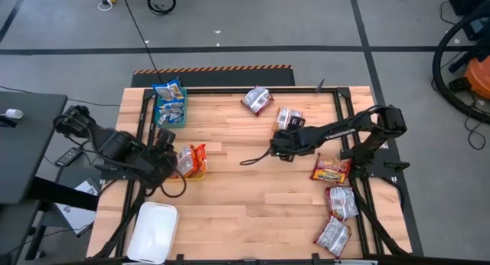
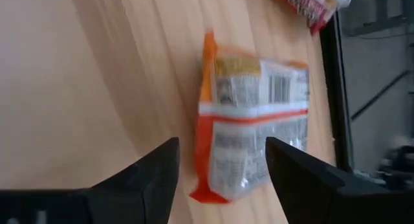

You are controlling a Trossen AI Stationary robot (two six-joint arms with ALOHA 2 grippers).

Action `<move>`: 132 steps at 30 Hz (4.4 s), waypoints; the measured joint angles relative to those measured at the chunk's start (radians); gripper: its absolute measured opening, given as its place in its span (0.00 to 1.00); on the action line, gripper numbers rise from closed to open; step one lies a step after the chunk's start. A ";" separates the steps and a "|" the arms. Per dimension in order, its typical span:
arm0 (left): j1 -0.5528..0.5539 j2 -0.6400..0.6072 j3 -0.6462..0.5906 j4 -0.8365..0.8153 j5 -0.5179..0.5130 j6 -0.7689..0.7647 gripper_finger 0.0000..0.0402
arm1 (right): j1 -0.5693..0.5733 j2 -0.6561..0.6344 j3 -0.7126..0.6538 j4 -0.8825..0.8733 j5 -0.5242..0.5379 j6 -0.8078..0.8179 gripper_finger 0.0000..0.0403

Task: Sort Maruchan noodles
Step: Put the orange noodle pack into the yellow bin

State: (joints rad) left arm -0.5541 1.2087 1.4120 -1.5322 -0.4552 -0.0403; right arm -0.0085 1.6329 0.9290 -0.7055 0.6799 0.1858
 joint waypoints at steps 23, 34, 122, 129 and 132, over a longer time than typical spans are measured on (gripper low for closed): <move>0.002 -0.013 0.000 0.186 -0.143 0.084 0.42 | -0.118 0.001 -0.271 0.501 0.069 -0.239 0.26; 0.094 -0.007 0.000 0.362 -0.149 0.085 0.45 | -0.093 -0.011 -0.127 0.476 -0.110 -0.106 0.06; 0.336 0.391 -0.309 1.272 0.037 0.457 0.10 | 0.220 -0.179 0.354 -0.020 -0.467 0.476 0.41; 0.278 0.146 -0.258 0.836 -0.043 0.022 0.09 | 0.314 -0.329 0.354 -0.021 -0.209 0.425 0.44; 0.255 0.099 -0.126 0.547 -0.042 -0.302 0.09 | 0.366 -0.353 0.354 -0.022 -0.093 0.395 0.44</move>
State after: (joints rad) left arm -0.2995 1.3079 1.2857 -0.9855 -0.4968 -0.3426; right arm 0.3576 1.2803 1.2831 -0.7279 0.5871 0.5804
